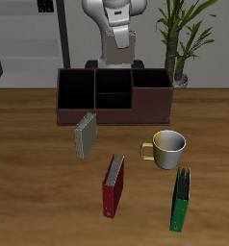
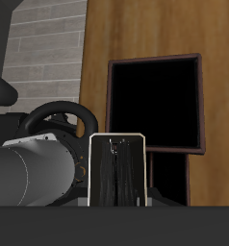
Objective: Place the right yellow book into the back desk caddy's back compartment
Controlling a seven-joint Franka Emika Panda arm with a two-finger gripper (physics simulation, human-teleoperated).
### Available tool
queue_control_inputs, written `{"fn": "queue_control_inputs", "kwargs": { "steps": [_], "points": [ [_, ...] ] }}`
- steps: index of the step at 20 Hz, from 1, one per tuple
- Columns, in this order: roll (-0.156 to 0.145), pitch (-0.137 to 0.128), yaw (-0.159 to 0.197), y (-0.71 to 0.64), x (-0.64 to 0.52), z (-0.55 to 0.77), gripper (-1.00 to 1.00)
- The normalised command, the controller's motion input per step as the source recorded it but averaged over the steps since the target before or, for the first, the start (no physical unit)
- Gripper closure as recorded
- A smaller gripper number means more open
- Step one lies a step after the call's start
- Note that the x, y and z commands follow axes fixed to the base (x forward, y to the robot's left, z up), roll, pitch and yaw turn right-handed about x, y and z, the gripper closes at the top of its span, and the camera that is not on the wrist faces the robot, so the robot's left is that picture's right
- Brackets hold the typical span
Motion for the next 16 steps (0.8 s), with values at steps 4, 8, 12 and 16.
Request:
{"fn": "queue_control_inputs", "kwargs": {
  "steps": [4,8,12,16],
  "points": [
    [-0.008,0.003,-0.006,-0.05,0.0,-0.03,1.0],
    [-0.037,-0.015,-0.023,-0.16,-0.07,-0.01,1.0],
    [-0.032,0.004,-0.016,-0.13,0.0,-0.03,1.0],
    [-0.014,-0.006,-0.019,-0.07,-0.01,-0.02,1.0]
  ]
}}
